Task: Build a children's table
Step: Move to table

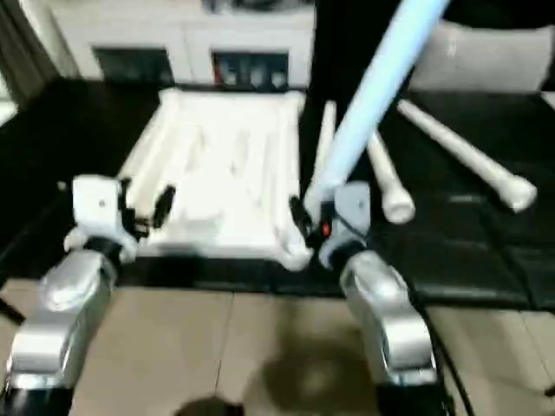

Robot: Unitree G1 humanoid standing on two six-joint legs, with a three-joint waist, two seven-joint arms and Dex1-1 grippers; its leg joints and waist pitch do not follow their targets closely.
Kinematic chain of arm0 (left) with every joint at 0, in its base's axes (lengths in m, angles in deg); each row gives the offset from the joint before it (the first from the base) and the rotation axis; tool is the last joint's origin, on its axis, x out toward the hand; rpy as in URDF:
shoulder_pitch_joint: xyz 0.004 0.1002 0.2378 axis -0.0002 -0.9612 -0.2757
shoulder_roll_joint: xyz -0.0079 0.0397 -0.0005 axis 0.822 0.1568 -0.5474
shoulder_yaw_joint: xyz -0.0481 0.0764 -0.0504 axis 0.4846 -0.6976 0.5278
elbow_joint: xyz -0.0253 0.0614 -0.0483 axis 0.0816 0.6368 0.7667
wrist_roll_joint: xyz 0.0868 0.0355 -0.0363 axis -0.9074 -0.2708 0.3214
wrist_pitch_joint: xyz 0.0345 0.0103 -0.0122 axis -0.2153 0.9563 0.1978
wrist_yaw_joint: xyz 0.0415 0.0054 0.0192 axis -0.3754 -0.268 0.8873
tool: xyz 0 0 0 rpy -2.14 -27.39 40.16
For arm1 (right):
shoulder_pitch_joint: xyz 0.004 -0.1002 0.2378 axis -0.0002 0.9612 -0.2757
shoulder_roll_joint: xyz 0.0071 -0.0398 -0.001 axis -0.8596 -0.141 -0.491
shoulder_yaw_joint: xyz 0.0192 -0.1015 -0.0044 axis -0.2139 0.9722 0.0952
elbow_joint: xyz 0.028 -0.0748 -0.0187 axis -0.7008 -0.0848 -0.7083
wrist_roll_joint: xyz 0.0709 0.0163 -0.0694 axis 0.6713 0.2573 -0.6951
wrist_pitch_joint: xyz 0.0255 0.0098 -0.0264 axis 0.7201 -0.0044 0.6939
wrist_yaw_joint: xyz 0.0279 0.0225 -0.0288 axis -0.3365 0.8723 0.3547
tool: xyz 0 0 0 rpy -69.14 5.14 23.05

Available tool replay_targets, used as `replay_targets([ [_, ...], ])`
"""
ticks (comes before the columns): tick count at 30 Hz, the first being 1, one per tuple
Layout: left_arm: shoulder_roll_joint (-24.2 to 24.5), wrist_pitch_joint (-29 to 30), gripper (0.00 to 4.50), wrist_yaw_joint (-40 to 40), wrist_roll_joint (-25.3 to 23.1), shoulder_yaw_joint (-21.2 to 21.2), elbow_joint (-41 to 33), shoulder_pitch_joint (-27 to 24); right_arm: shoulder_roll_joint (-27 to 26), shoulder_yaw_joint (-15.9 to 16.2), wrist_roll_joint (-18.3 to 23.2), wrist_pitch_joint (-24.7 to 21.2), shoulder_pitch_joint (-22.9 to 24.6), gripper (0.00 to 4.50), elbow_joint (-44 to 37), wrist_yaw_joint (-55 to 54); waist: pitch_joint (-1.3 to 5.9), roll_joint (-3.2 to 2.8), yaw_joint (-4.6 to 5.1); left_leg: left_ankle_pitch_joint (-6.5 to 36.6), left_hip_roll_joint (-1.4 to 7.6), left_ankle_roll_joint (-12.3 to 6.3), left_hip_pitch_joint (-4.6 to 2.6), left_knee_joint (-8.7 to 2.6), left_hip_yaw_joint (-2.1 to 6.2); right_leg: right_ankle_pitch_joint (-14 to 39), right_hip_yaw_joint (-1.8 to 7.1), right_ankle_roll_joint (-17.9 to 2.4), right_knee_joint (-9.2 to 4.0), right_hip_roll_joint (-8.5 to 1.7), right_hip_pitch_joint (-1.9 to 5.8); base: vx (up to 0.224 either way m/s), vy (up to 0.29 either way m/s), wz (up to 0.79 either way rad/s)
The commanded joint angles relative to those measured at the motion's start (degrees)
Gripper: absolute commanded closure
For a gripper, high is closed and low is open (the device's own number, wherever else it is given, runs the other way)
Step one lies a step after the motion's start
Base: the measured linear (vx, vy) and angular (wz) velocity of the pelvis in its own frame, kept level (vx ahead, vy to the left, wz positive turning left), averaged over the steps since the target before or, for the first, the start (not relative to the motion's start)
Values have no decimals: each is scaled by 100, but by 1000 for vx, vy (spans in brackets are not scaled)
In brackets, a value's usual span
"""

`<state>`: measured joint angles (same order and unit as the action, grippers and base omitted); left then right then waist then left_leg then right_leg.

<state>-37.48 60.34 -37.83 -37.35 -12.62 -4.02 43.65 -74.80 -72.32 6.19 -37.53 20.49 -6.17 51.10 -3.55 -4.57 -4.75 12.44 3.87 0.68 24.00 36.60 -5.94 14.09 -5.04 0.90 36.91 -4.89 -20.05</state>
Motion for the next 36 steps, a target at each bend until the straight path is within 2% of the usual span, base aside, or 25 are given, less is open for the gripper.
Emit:
replay_targets([
  [1,24,-33,64,36,-76,-62,-20,52,15,-42,-30,-6,12,260,-67,-57,295,50,36,2758,784,663,-123,-677,441,1367,487,-806,-596,-813,97,-20,-53,-4],
  [2,25,-35,64,41,-99,-71,-19,61,17,-34,-34,-7,20,260,-71,-63,292,69,-9,2154,804,382,-116,-627,381,1532,506,-844,-657,-838,81,-20,-53,-4],
  [3,28,-40,64,40,-120,-80,-14,68,15,-31,-34,-12,27,260,-74,-62,296,79,-23,1940,818,274,-117,-613,362,1564,507,-867,-661,-830,75,-18,-62,0],
  [4,27,-48,64,37,-136,-86,-9,65,6,-29,-41,-15,38,260,-77,-54,314,96,-28,1530,836,99,-72,-620,323,1488,480,-890,-637,-790,112,-9,-57,-2],
  [5,26,-57,64,37,-142,-87,-8,54,1,-19,-51,-11,55,260,-80,-48,339,82,-42,1213,864,-35,-62,-625,283,1276,451,-911,-604,-741,99,-9,-57,-2],
  [6,23,-57,64,39,-141,-84,-3,52,-1,-1,-63,-4,69,260,-79,-45,340,67,-44,1190,888,-72,-69,-637,262,1220,438,-936,-595,-723,83,0,0,0],
  [7,-8,-22,64,42,-85,-50,-3,34,-5,21,-71,9,98,260,-86,-43,330,45,-48,1373,911,-67,-85,-652,229,1241,431,-962,-593,-692,44,0,0,0],
  [8,-28,12,64,21,-38,-25,-16,-12,-9,61,-79,29,155,260,-108,-48,338,16,-47,1623,942,14,-100,-679,222,1291,424,-976,-577,-676,49,0,0,0],
  [10,-2,5,64,-5,-63,-50,-25,-33,-11,75,-79,29,175,260,-120,-49,331,27,-42,1914,951,139,-113,-704,211,1291,431,-949,-568,-630,24,0,0,0],
  [11,11,15,64,-24,-81,-82,-26,-44,-12,84,-79,30,185,260,-121,-49,340,33,-39,1923,952,165,-125,-706,210,1140,436,-959,-555,-626,19,0,0,0],
  [14,6,36,64,-41,-112,-130,-39,-66,-1,104,-80,27,204,260,-132,-53,363,4,-43,1704,960,134,-128,-706,196,582,433,-1013,-504,-608,32,0,0,0],
  [17,-13,49,64,-28,-139,-152,-16,-53,6,109,-89,27,207,260,-120,-50,388,12,-38,1397,960,27,-126,-692,163,-35,420,-1095,-451,-598,62,0,0,0],
  [20,-110,95,64,69,-151,-153,0,-77,-7,101,-113,46,294,260,-93,-96,397,21,-50,1314,968,-50,-145,-679,145,-263,416,-1159,-431,-613,79,0,0,0],
  [24,-136,129,64,103,-175,-175,-15,-107,-20,120,-129,49,328,260,-117,-116,375,44,-48,1455,967,-75,-148,-683,130,-20,420,-1158,-460,-621,78,0,0,0],
  [25,-155,130,64,144,-181,-152,18,-96,-22,134,-141,47,325,260,-126,-120,367,75,-42,1528,967,-70,-155,-684,124,165,427,-1147,-485,-622,71,0,0,0],
  [26,-166,124,64,168,-182,-133,44,-82,-22,135,-144,44,321,260,-129,-119,358,59,-50,1587,964,-53,-158,-681,122,360,433,-1145,-497,-627,63,0,0,0],
  [28,-157,38,64,253,-272,-103,116,-51,2,147,-165,53,292,260,-120,-104,347,83,-48,1663,963,-26,-162,-680,115,648,442,-1113,-525,-630,52,0,0,0],
  [30,-146,-27,64,270,-308,-84,141,-44,17,143,-164,54,260,260,-118,-98,342,77,-47,1691,968,0,-160,-684,125,843,445,-1042,-541,-626,47,0,0,0],
  [36,-127,-75,64,225,-257,-86,100,-42,-14,94,-90,99,200,260,-136,-97,365,74,-49,1528,968,-14,-153,-683,128,503,436,-1064,-503,-615,46,0,0,0],
])
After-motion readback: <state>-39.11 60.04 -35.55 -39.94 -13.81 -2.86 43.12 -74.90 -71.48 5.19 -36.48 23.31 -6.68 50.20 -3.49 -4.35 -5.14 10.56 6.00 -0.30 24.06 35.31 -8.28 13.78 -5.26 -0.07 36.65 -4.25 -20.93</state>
